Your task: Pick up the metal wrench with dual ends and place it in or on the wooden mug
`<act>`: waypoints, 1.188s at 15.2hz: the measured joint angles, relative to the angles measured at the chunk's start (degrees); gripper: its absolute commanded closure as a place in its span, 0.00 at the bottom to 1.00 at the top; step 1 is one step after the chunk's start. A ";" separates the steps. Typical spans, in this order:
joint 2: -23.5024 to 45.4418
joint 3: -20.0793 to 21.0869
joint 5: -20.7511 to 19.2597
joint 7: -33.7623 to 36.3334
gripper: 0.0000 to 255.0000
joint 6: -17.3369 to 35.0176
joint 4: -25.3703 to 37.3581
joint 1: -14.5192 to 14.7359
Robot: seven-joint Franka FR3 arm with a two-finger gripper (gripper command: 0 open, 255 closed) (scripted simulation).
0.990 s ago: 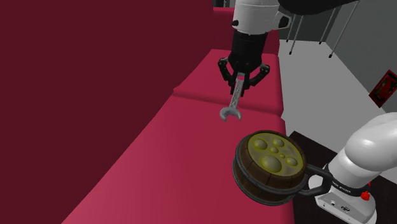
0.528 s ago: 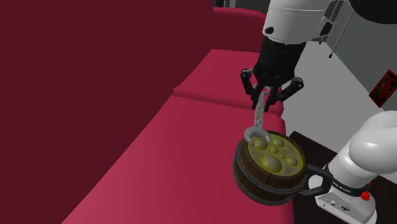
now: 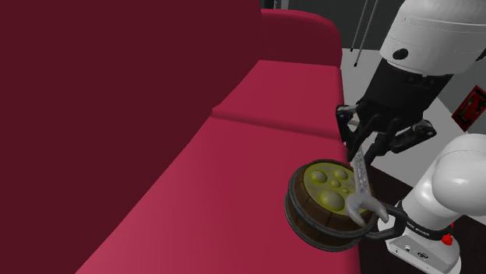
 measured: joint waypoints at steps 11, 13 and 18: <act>-3.88 2.77 3.20 -0.33 1.00 5.38 -9.12 2.05; -4.27 3.40 3.79 -0.55 1.00 6.62 -10.75 2.28; -4.45 3.69 4.07 -0.58 1.00 7.11 -11.34 2.40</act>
